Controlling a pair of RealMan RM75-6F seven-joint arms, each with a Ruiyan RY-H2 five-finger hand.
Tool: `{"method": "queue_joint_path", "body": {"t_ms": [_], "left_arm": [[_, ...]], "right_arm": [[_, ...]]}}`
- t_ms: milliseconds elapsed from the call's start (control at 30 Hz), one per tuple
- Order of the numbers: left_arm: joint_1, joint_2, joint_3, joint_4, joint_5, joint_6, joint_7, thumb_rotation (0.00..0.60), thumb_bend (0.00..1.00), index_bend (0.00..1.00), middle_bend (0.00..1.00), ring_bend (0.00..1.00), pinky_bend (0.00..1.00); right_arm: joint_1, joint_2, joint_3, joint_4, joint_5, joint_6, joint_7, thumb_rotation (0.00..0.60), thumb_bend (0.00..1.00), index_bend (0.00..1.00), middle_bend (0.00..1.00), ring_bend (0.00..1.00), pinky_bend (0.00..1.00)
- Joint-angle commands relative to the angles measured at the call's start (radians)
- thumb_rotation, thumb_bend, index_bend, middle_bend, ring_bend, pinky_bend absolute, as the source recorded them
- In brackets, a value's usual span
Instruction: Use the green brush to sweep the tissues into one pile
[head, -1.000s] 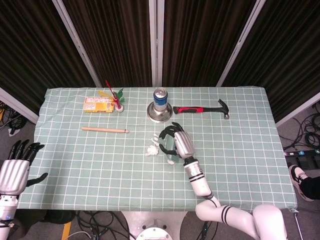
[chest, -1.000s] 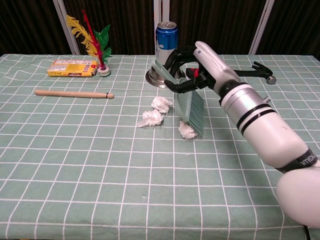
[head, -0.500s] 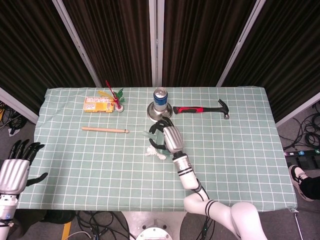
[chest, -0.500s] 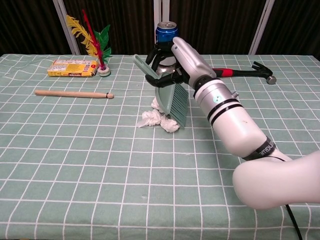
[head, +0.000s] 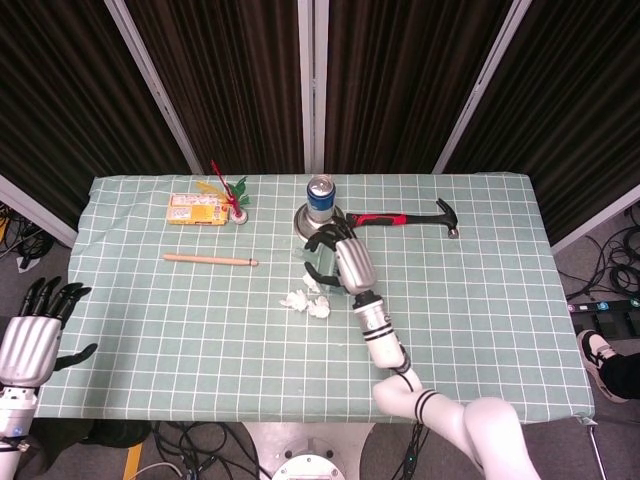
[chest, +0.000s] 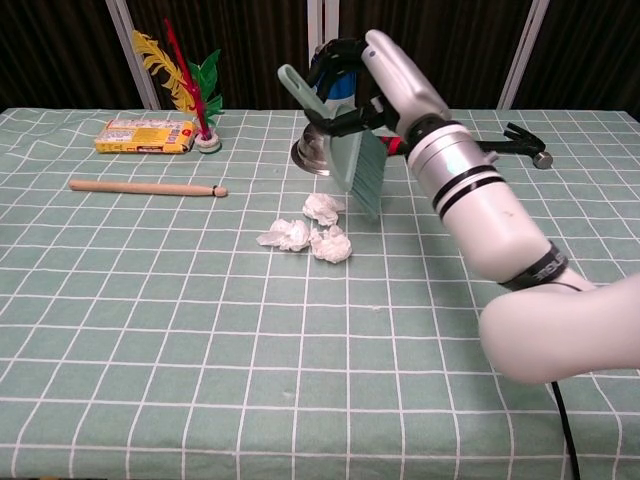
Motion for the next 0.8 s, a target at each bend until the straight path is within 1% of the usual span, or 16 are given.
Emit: {"method": "queue_joint_path", "body": {"t_ms": [33,67,167,200,267,333,400,467,533,633,700,733,800], "left_arm": [[0.001,0.000,0.000,0.000,0.001,0.004,0.000,0.600,0.00,0.18,0.17,0.06,0.06],[0.002,0.001,0.000,-0.002,0.002,0.006,0.000,0.600,0.00,0.18,0.17,0.06,0.06],[0.006,0.001,0.000,-0.006,0.003,0.014,0.003,0.600,0.00,0.18,0.17,0.06,0.06],[0.008,0.000,0.001,-0.008,0.003,0.015,0.004,0.600,0.00,0.18,0.17,0.06,0.06],[0.009,-0.001,0.003,-0.011,0.003,0.016,0.007,0.600,0.00,0.18,0.17,0.06,0.06],[0.010,0.000,0.005,-0.014,0.005,0.015,0.012,0.600,0.00,0.18,0.17,0.06,0.06],[0.010,0.002,0.006,-0.017,0.007,0.016,0.016,0.600,0.00,0.18,0.17,0.06,0.06],[0.013,0.003,0.006,-0.020,0.005,0.019,0.017,0.600,0.00,0.18,0.17,0.06,0.06],[0.014,0.002,0.006,-0.021,0.003,0.019,0.018,0.600,0.00,0.18,0.17,0.06,0.06],[0.016,0.003,0.008,-0.022,0.002,0.018,0.019,0.600,0.00,0.18,0.17,0.06,0.06],[0.017,0.003,0.009,-0.022,0.002,0.019,0.018,0.600,0.00,0.18,0.17,0.06,0.06],[0.018,0.003,0.009,-0.022,0.002,0.020,0.017,0.600,0.00,0.18,0.17,0.06,0.06],[0.018,0.002,0.009,-0.019,0.002,0.021,0.013,0.600,0.00,0.18,0.17,0.06,0.06]], "right_arm": [[-0.091,0.190,-0.063,-0.183,-0.026,0.000,-0.082,0.600,0.44,0.62,0.61,0.26,0.12],[-0.112,0.253,-0.082,-0.244,-0.022,-0.033,-0.111,0.600,0.44,0.62,0.61,0.26,0.12],[-0.157,0.396,-0.128,-0.387,0.008,-0.134,-0.148,0.600,0.44,0.62,0.61,0.26,0.12],[-0.166,0.427,-0.141,-0.410,0.019,-0.164,-0.164,0.600,0.44,0.62,0.61,0.26,0.12],[-0.177,0.481,-0.172,-0.437,0.041,-0.232,-0.202,0.600,0.44,0.62,0.61,0.26,0.12],[-0.178,0.511,-0.194,-0.443,0.053,-0.285,-0.230,0.600,0.44,0.62,0.58,0.25,0.12],[-0.173,0.533,-0.221,-0.439,0.054,-0.337,-0.259,0.600,0.44,0.59,0.51,0.20,0.11],[-0.167,0.532,-0.237,-0.420,0.052,-0.364,-0.294,0.600,0.44,0.53,0.45,0.16,0.10],[-0.163,0.518,-0.247,-0.397,0.051,-0.378,-0.315,0.600,0.43,0.48,0.41,0.14,0.09],[-0.155,0.508,-0.258,-0.389,0.055,-0.411,-0.342,0.600,0.39,0.28,0.29,0.06,0.04],[-0.160,0.515,-0.260,-0.402,0.057,-0.407,-0.357,0.600,0.33,0.10,0.17,0.01,0.00],[-0.164,0.521,-0.259,-0.414,0.057,-0.399,-0.363,0.600,0.31,0.05,0.14,0.00,0.00],[-0.184,0.547,-0.256,-0.457,0.055,-0.361,-0.365,0.600,0.29,0.00,0.11,0.00,0.00]]}}
